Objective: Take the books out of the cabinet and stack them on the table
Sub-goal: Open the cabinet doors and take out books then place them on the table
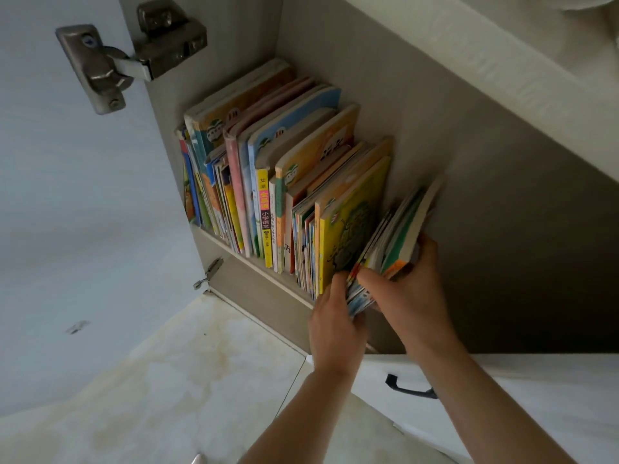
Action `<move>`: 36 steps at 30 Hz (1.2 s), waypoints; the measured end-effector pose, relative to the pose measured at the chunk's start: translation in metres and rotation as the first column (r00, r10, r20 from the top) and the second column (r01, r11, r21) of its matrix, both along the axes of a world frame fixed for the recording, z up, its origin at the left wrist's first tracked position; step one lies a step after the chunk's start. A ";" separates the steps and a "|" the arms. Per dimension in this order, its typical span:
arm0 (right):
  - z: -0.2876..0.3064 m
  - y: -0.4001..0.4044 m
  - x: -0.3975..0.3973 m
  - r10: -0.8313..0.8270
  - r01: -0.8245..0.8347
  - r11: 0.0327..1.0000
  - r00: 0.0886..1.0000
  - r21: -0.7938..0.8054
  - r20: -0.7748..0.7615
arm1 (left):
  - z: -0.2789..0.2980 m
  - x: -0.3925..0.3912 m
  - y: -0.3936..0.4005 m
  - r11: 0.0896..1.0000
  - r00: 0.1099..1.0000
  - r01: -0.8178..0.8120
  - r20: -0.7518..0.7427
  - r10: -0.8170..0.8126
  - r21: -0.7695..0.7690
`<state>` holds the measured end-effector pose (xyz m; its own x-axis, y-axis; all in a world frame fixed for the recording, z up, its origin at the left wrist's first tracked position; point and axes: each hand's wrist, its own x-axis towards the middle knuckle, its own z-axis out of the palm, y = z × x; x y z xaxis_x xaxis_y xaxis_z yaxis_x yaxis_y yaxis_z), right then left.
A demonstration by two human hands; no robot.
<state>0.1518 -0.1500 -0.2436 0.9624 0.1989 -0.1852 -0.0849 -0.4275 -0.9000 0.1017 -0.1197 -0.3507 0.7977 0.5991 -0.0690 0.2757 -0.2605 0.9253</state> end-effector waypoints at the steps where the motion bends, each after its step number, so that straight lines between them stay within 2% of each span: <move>1: -0.001 -0.004 -0.009 0.033 -0.033 0.999 0.999 0.005 -0.021 | 0.001 -0.011 0.005 1.000 1.000 0.010 0.006 -0.010 0.008; 3: -0.002 -0.014 -0.028 0.140 -0.142 0.990 0.986 -0.020 -0.086 | -0.002 -0.035 0.019 1.000 1.000 0.013 0.020 -0.013 0.003; 5: 0.002 -0.027 -0.040 0.219 -0.214 0.976 0.958 0.047 -0.185 | -0.007 -0.059 0.034 1.000 1.000 0.001 0.014 -0.001 -0.011; 7: -0.001 -0.040 -0.036 0.200 -0.169 0.977 0.940 0.134 -0.275 | -0.011 -0.079 0.047 1.000 1.000 -0.011 -0.015 0.010 -0.020; 8: -0.006 -0.045 -0.032 0.132 -0.106 0.989 0.944 0.101 -0.302 | -0.010 -0.087 0.051 1.000 1.000 -0.007 -0.009 0.007 -0.014; 11: -0.037 -0.051 -0.009 -0.131 0.120 0.991 0.909 -0.054 -0.395 | -0.008 -0.103 0.060 0.999 0.997 0.033 0.063 -0.033 0.000; 12: -0.045 -0.049 -0.005 -0.156 0.124 0.987 0.876 -0.099 -0.457 | -0.010 -0.106 0.063 0.999 0.996 0.044 0.080 -0.044 0.000; 13: -0.056 -0.047 0.000 -0.144 0.071 0.984 0.856 -0.162 -0.496 | -0.012 -0.107 0.066 0.999 0.995 0.049 0.092 -0.049 -0.001; 14: -0.062 -0.045 0.005 -0.090 -0.049 0.963 0.869 -0.264 -0.488 | -0.015 -0.107 0.069 0.999 0.994 0.050 0.099 -0.050 -0.002; 16: -0.067 -0.040 0.011 0.018 -0.247 0.827 0.910 -0.506 -0.415 | -0.021 -0.107 0.074 0.998 0.994 0.059 0.096 -0.059 0.001; 18: -0.061 -0.035 0.013 0.083 -0.275 0.728 0.945 -0.629 -0.316 | -0.023 -0.106 0.077 0.998 0.993 0.070 0.098 -0.070 -0.001; 22: -0.043 -0.034 0.015 0.195 -0.412 0.763 0.882 -0.499 -0.430 | -0.027 -0.105 0.084 0.997 0.993 0.077 0.089 -0.077 0.009; 24: -0.041 -0.029 0.015 0.285 -0.482 0.710 0.863 -0.512 -0.417 | -0.033 -0.103 0.091 0.998 0.998 0.059 0.030 -0.058 -0.010; 25: -0.043 -0.027 0.016 0.318 -0.481 0.713 0.870 -0.510 -0.377 | -0.037 -0.102 0.095 0.998 0.998 0.057 -0.019 -0.057 -0.027; 27: -0.045 -0.026 0.016 0.289 -0.403 0.808 0.907 -0.430 -0.307 | -0.045 -0.101 0.102 0.998 0.994 0.055 -0.093 -0.057 -0.031; 29: -0.050 -0.031 0.014 0.260 -0.336 0.873 0.934 -0.352 -0.246 | -0.049 -0.099 0.109 0.999 0.993 0.051 -0.104 -0.052 -0.005; 36: -0.069 -0.035 -0.003 0.298 -0.319 0.905 0.948 -0.283 -0.116 | -0.056 -0.089 0.131 0.992 0.991 0.092 -0.090 -0.100 -0.089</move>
